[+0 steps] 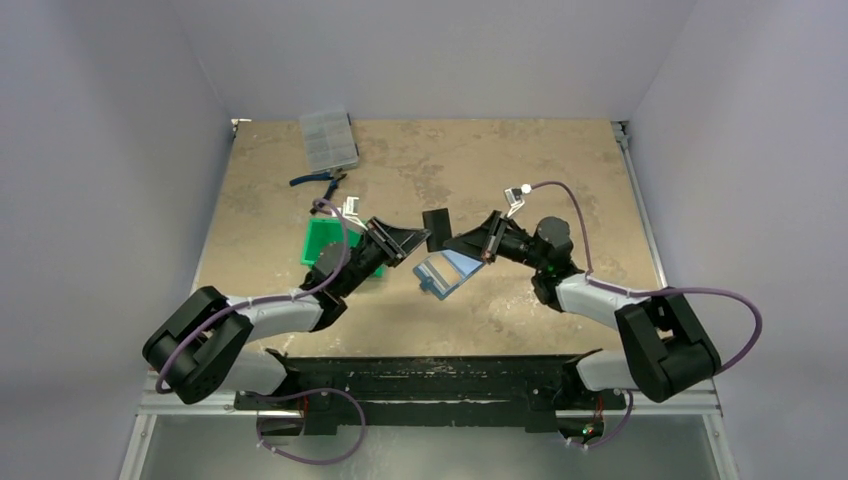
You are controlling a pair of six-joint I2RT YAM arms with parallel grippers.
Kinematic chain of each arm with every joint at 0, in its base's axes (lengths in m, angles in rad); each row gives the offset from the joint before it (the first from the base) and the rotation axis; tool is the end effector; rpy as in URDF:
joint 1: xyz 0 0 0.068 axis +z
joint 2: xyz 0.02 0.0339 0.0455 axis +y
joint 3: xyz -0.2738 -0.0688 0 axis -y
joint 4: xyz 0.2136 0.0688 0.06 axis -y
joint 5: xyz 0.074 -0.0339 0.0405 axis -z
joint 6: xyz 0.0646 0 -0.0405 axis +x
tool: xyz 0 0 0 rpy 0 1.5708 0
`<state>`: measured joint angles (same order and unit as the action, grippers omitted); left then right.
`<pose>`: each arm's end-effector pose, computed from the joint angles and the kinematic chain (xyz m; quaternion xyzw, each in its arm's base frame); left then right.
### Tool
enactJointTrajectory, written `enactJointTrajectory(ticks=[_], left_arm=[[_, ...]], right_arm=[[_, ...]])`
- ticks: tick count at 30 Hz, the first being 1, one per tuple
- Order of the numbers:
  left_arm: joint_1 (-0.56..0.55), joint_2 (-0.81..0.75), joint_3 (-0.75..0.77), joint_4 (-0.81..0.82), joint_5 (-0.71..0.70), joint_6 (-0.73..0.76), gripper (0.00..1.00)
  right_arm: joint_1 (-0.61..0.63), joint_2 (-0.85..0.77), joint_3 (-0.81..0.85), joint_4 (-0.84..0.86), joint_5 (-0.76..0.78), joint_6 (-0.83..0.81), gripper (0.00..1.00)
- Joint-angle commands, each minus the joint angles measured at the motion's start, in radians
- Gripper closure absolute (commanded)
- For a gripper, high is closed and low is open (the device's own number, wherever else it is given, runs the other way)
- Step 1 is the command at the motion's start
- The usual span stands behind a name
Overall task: Put the credit cards into the card holder
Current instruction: Pick up the credit card from the storage box, then insert the credit card into the card holder.
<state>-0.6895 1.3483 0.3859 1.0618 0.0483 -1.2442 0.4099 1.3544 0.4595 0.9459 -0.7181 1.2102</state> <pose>0.2054 -0.1734 0.2533 -0.1665 0.6502 -0.6192 0.4076 0.2253 0.1442 0.2581 0.0166 0.6932 0.6585 0.2926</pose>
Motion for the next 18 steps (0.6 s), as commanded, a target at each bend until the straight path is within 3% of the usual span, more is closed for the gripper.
enactJointTrajectory(ticks=[1,4,7,11,18], left_arm=[[-0.011,-0.031,0.077,-0.32,-0.028,0.072,0.67],[-0.014,-0.031,0.179,-0.666,-0.045,0.159,0.5],[-0.037,0.017,0.228,-0.754,-0.054,0.206,0.47],[-0.09,0.112,0.243,-0.697,-0.014,0.194,0.61],[-0.137,0.292,0.316,-0.701,0.066,0.242,0.88]], right_arm=[[-0.059,-0.078,0.028,-0.233,0.045,-0.22,1.0],[-0.07,-0.124,0.112,-0.646,0.234,-0.528,1.0],[-0.071,-0.132,0.133,-0.764,0.358,-0.633,1.0],[-0.071,-0.098,0.159,-0.824,0.413,-0.706,1.0],[-0.071,0.06,0.195,-0.805,0.243,-0.768,1.0]])
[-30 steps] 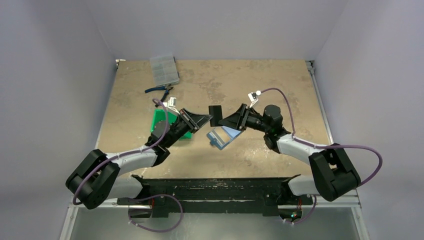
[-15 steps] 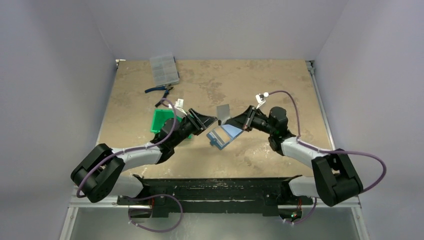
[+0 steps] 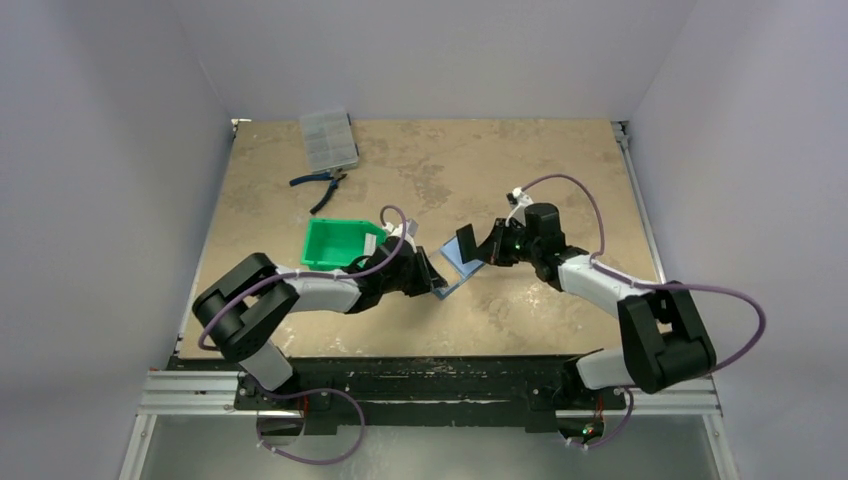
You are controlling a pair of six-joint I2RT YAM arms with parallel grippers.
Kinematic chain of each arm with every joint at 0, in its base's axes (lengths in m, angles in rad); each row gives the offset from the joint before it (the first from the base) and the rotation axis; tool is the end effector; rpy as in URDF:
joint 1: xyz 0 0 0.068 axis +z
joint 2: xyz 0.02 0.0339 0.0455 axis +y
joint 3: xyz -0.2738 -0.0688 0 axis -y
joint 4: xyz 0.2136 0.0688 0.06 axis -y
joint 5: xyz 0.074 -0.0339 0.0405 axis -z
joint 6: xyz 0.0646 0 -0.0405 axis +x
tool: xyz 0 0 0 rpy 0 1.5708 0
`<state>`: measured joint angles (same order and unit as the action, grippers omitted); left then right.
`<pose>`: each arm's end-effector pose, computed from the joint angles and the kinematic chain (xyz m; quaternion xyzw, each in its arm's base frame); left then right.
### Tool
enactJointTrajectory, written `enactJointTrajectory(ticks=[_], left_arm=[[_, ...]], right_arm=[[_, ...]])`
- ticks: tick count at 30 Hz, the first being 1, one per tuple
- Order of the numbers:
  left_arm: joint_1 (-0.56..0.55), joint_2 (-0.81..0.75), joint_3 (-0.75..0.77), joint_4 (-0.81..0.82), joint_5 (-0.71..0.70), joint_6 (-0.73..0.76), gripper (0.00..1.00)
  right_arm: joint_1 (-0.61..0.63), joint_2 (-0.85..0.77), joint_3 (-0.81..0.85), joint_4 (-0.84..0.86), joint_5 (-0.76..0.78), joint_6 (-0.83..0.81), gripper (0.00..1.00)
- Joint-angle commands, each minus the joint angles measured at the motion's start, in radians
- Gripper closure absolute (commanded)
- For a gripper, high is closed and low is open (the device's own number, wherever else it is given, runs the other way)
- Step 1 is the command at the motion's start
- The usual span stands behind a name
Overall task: Put the credit cards into the card holder
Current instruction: Insert the credit card into the card holder.
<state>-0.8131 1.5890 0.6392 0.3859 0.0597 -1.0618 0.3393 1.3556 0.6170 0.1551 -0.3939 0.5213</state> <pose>0.2138 -0.2316 0.1744 -0.0943 0.8706 -0.4042 0.2643 0.2477 0.1137 0.2079 -0.0139 0.8684 0.3504 0.3504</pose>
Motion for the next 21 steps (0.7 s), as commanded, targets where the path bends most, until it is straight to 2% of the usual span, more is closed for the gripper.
enactJointTrajectory(ticks=[1,10,21], left_arm=[[-0.014,0.061,0.061,-0.033,0.051,0.068,0.89],[0.02,0.124,0.088,-0.262,-0.027,0.193,0.96],[0.054,0.148,0.149,-0.402,-0.099,0.309,0.99]], right_arm=[[0.0,0.074,0.032,0.008,-0.11,-0.073,1.0],[-0.001,0.128,0.008,0.054,-0.151,-0.05,1.0],[-0.001,0.18,-0.004,0.134,-0.157,0.006,1.0]])
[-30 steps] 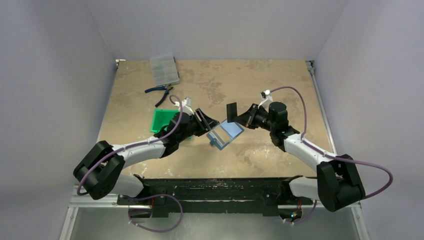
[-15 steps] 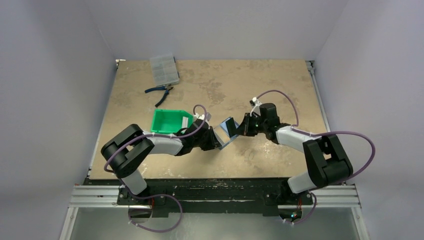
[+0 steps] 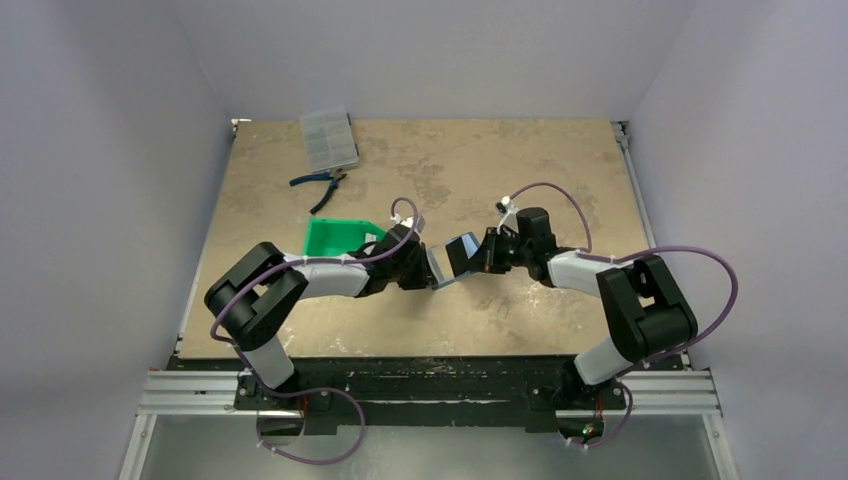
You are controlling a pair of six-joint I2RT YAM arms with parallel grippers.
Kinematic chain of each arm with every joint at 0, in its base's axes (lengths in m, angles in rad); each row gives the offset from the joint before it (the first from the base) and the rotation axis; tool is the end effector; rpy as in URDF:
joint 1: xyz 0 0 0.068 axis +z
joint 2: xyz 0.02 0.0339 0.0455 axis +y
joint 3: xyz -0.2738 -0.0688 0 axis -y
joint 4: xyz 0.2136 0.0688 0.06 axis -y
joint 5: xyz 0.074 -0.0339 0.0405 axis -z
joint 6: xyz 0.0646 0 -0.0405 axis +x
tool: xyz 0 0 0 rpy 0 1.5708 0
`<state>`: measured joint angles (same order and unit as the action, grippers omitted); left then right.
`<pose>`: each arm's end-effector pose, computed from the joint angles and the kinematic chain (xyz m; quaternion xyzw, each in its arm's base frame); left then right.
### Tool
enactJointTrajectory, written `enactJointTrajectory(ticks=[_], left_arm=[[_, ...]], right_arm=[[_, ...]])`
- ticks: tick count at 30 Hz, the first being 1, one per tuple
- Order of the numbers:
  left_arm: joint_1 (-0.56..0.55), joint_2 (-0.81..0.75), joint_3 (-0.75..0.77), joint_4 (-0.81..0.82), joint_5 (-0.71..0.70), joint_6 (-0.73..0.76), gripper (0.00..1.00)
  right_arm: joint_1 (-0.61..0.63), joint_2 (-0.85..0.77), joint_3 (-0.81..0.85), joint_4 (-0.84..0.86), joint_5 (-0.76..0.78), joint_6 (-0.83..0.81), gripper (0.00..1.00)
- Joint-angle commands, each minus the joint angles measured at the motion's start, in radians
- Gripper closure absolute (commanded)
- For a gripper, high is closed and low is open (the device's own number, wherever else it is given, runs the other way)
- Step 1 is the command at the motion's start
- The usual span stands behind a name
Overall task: Put the credit cards into the card holder
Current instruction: Insert the credit card into the card holder.
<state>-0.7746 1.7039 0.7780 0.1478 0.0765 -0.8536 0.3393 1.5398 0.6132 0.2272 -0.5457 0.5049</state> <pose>0.2333 -0.2352 0.1531 -0.0216 0.9217 -0.3047 0.2392 0.2591 0.1270 0.1692 -0.0411 0.8795 0.3894 0.2707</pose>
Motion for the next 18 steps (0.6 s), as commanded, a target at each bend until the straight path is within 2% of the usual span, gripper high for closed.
enactJointTrajectory(ticks=[1,18], left_arm=[[0.017,0.033,0.012,-0.183,-0.12,0.106,0.99],[0.023,0.047,0.003,-0.176,-0.113,0.115,1.0]], right_arm=[[0.0,-0.002,0.003,0.061,0.001,0.025,1.0],[-0.009,0.034,0.037,0.051,0.039,0.04,1.0]])
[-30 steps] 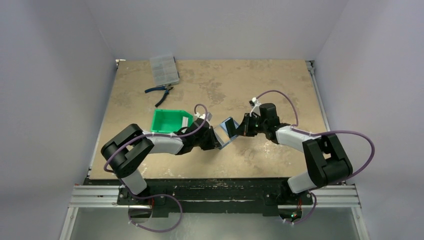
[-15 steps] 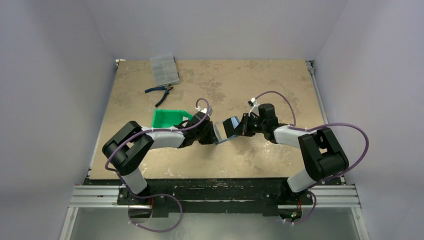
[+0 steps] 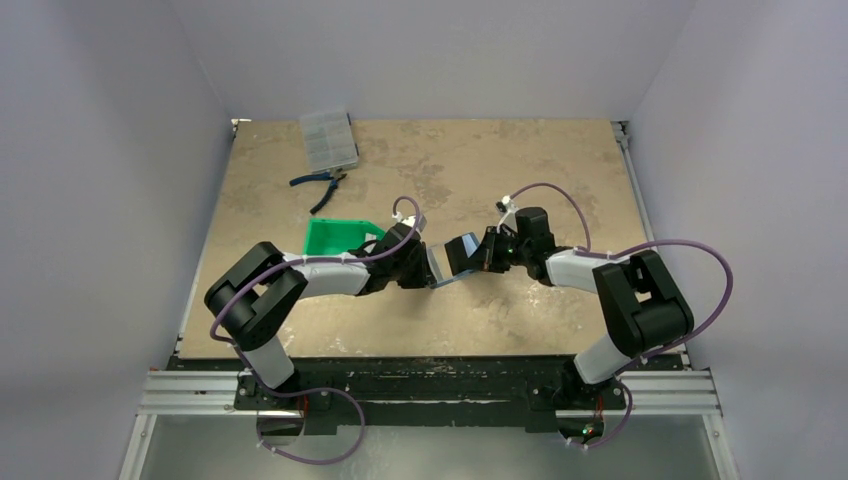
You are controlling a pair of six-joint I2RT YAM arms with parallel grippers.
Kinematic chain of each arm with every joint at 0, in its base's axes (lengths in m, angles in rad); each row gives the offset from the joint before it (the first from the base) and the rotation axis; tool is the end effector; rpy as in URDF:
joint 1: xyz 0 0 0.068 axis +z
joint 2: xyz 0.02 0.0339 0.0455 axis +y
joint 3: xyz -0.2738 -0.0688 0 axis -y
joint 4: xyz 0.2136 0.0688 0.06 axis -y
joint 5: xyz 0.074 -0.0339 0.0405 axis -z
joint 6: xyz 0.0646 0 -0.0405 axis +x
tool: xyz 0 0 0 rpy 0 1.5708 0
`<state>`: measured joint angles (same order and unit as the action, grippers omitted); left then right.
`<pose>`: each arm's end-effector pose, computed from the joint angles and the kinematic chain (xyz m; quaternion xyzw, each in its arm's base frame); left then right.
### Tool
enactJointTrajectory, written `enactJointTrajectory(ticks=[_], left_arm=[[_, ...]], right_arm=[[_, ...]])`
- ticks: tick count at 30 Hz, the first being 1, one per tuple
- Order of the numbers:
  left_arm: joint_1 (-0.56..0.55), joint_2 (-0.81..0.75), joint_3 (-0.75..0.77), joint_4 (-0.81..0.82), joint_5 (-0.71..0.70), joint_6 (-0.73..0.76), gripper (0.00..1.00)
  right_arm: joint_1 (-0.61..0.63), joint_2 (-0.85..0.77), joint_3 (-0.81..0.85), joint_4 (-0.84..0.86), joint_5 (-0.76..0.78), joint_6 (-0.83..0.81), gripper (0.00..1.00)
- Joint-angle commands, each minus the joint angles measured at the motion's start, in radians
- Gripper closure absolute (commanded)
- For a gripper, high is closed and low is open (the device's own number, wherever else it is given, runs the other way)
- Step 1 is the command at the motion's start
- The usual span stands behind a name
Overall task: Put the credit cards into the card holder
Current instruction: Insert the credit card into the card holder.
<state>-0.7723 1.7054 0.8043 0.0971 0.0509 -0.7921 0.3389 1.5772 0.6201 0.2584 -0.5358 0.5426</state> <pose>0.2359 -0.2344 0.1549 0.0003 0.9271 -0.2803 0.2486 0.2654 0.1285 0.1639 -0.0224 0.8809 0.3908 0.2660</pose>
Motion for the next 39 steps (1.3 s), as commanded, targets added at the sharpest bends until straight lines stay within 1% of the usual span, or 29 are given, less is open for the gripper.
enactJointTrajectory(ticks=[1,16,22,30,39], left_arm=[[0.02,0.044,-0.025,-0.124,-0.088,0.054,1.0],[0.022,0.034,-0.037,-0.113,-0.082,0.045,1.0],[0.021,0.033,-0.043,-0.112,-0.08,0.042,1.0],[0.021,0.03,-0.035,-0.113,-0.079,0.042,1.0],[0.021,0.023,-0.031,-0.112,-0.082,0.045,1.0]], right_arm=[[-0.01,-0.005,0.033,0.017,0.032,0.002,1.0],[-0.023,-0.02,0.027,-0.003,0.064,-0.013,1.0],[-0.022,0.013,0.024,-0.01,0.028,-0.026,1.0],[-0.021,0.062,0.017,-0.019,-0.095,-0.002,1.0],[-0.022,0.078,0.025,-0.059,-0.128,0.041,1.0]])
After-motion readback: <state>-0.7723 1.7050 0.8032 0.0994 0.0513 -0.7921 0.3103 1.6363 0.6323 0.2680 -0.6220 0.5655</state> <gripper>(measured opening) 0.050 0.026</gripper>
